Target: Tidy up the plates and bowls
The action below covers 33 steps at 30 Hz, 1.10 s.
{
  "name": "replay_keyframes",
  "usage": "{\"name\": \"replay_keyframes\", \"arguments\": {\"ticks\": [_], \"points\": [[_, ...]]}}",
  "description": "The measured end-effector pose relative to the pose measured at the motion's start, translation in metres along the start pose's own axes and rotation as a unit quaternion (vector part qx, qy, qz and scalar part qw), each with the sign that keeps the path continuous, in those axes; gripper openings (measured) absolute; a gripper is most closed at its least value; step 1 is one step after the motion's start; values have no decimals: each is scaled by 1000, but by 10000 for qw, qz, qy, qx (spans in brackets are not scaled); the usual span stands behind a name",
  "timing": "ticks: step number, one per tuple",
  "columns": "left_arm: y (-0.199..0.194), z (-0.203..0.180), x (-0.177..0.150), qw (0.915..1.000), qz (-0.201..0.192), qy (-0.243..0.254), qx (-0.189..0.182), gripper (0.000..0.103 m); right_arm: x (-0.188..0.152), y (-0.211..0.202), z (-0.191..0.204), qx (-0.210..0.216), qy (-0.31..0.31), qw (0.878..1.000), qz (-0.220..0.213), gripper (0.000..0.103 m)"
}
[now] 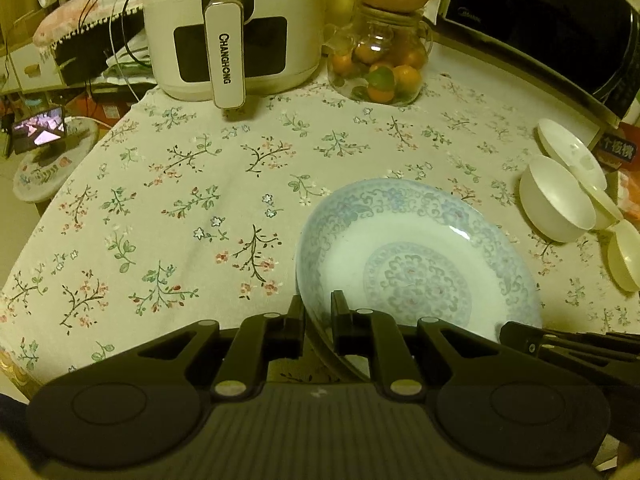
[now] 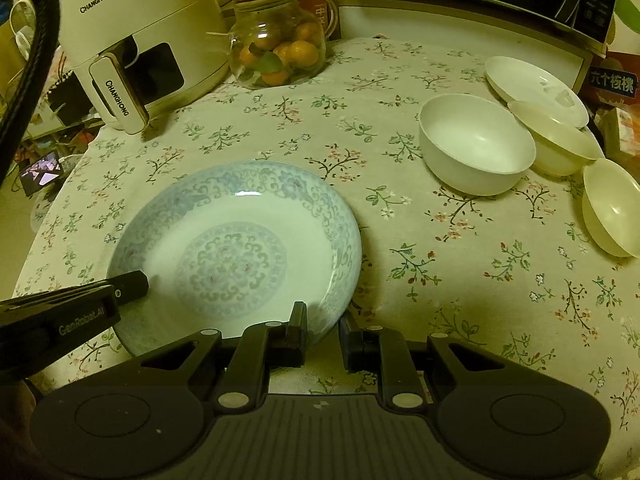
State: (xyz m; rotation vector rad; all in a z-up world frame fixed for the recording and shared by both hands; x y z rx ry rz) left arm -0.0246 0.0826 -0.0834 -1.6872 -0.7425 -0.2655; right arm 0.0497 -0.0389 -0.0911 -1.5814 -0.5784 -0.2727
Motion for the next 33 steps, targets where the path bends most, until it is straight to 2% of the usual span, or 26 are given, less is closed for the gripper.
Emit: {"name": "replay_keyframes", "arguments": {"ticks": [16,33], "points": [[1,-4,-4,9996,-114,169,180,12,-1,1,-3,88,211,9997,38,17],[6,-5,-7,9990,0,258,361,13,-2,2,-2,39,134,9999,30,17]]}}
Point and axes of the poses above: each gripper's, at about its wrist camera, not at the fingertips, and y roughly the way its jaws point, z to its left, x to its top, the point moved 2 cm from there along y, roughly the way its jaws point, and after that the axes turned 12 degrees about -x, right-handed, at the moved point
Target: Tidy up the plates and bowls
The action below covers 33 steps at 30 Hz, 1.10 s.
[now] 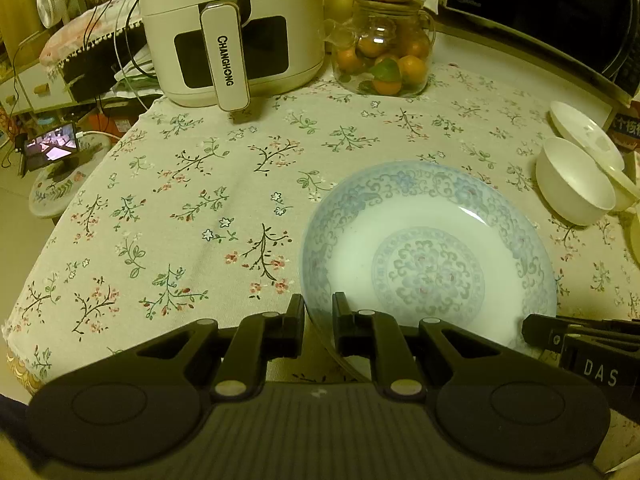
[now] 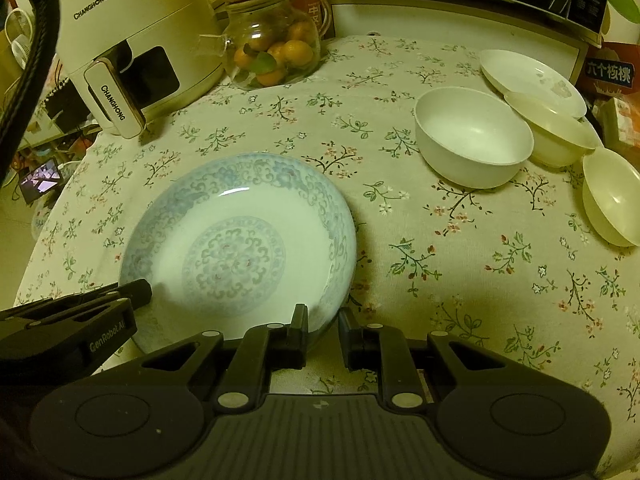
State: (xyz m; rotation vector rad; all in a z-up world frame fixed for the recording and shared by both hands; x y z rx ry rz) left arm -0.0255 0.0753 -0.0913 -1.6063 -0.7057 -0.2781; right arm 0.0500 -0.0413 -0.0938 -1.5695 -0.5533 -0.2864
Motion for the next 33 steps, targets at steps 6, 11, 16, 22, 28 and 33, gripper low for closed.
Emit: {"name": "replay_keyframes", "arguments": {"ticks": [6,11,16,22,28,33], "points": [[-1,3,4,10000,-13,-67,15,18,1,1,1,62,-77,9999,34,20],[-5,13,13,9996,-54,-255,55,22,4,-1,-4,145,-29,9999,32,21],[-11,21,24,9991,-118,-396,69,30,13,-10,-13,264,41,9996,-112,25],[-16,10,51,9983,-508,-173,220,49,30,-26,-31,459,217,9975,-494,30],[-21,-20,78,9959,-878,62,-207,61,50,-39,-50,461,293,9938,-970,30],[-21,-51,94,9926,-1097,377,-350,69,65,-48,-74,369,397,9907,-1250,33]]}}
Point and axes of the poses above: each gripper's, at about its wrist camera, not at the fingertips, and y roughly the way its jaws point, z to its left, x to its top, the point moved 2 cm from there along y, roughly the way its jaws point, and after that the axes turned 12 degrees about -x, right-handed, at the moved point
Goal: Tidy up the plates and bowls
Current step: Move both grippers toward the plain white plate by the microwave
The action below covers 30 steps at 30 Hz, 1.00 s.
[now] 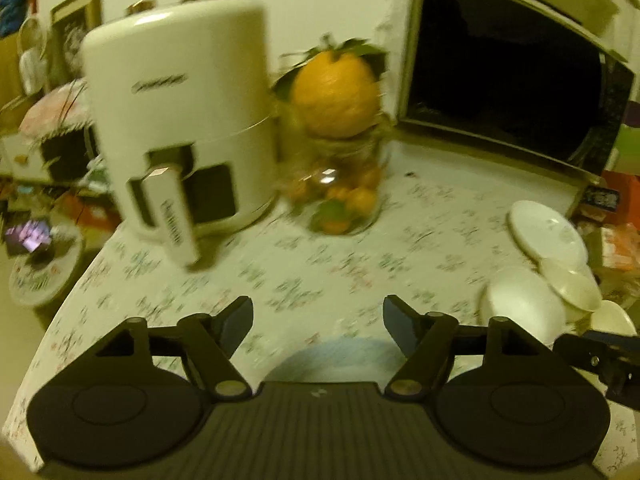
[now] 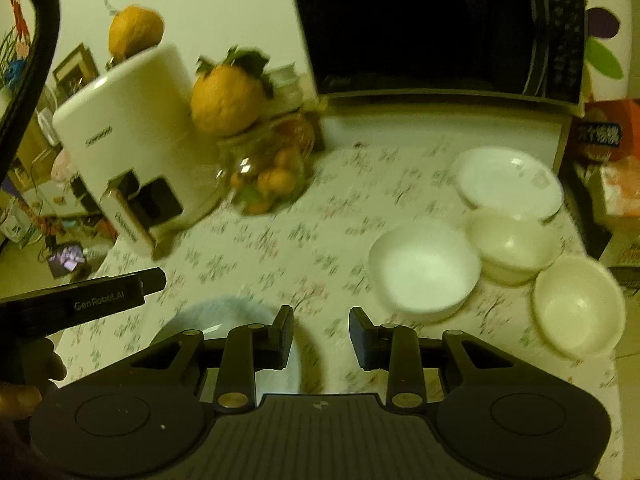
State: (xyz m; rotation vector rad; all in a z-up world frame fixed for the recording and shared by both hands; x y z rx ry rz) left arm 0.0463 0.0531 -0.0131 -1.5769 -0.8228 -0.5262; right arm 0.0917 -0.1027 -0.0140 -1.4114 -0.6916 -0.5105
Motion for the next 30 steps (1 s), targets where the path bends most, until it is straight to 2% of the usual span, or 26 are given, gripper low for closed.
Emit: {"name": "replay_keyframes", "arguments": {"ticks": [2,10,16,23,30], "points": [[4,-12,5,9999,-29,163,16,71,6,0,-9,-117,33,9999,-71,37],[20,-53,21,9982,0,558,-232,81,30,1,-45,-391,192,9987,-267,39],[35,-74,42,9977,0,540,-407,82,52,6,-92,-590,744,9947,-402,55],[66,-104,60,9964,172,316,-772,81,62,26,-153,-727,1589,9845,-174,61],[109,-141,72,9937,388,170,-1036,81,67,59,-200,-893,2410,9663,117,63]]}}
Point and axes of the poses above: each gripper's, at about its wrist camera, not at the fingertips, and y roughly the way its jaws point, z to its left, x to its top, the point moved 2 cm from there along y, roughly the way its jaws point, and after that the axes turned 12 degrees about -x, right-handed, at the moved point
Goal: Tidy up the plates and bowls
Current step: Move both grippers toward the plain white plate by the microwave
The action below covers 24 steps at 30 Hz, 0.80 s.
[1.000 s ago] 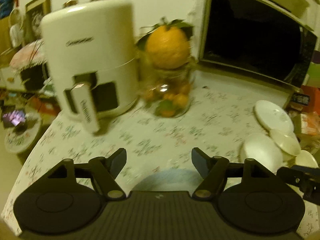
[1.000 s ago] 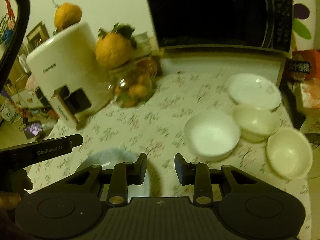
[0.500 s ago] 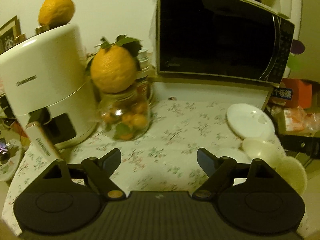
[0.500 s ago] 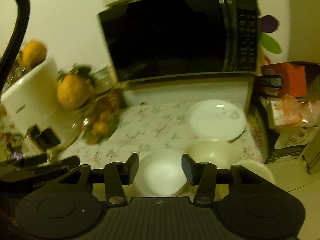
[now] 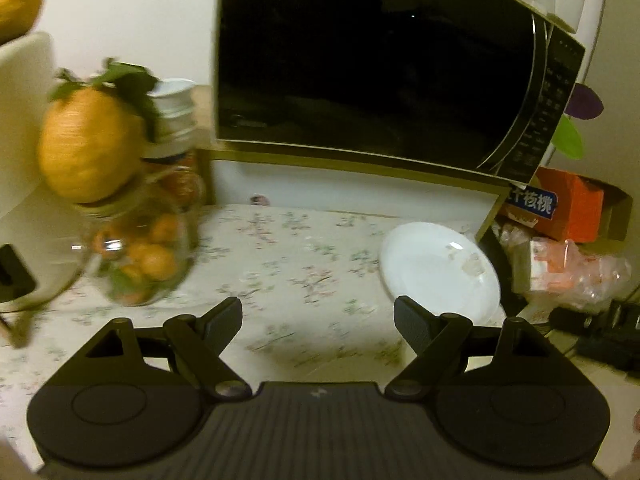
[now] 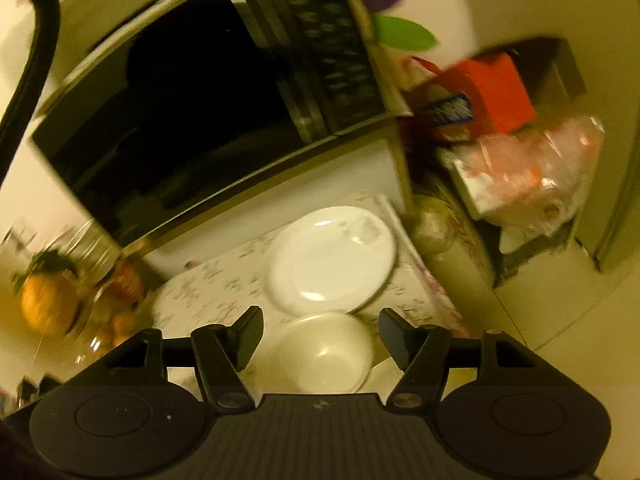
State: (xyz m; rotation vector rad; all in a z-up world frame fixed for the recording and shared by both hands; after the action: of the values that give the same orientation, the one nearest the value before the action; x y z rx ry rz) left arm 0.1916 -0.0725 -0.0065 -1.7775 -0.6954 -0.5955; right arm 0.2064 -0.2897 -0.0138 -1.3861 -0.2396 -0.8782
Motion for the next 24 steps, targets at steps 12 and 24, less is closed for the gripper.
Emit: {"name": "replay_keyframes", "arguments": {"ticks": [12,24], "points": [[92,-5,8,9983,480,-306,-98,69,22,65,-31,-403,462,9973,412,63],[150,-8,14,9954,855,-415,-142,66,31,122,-16,-341,540,9945,828,62]]}}
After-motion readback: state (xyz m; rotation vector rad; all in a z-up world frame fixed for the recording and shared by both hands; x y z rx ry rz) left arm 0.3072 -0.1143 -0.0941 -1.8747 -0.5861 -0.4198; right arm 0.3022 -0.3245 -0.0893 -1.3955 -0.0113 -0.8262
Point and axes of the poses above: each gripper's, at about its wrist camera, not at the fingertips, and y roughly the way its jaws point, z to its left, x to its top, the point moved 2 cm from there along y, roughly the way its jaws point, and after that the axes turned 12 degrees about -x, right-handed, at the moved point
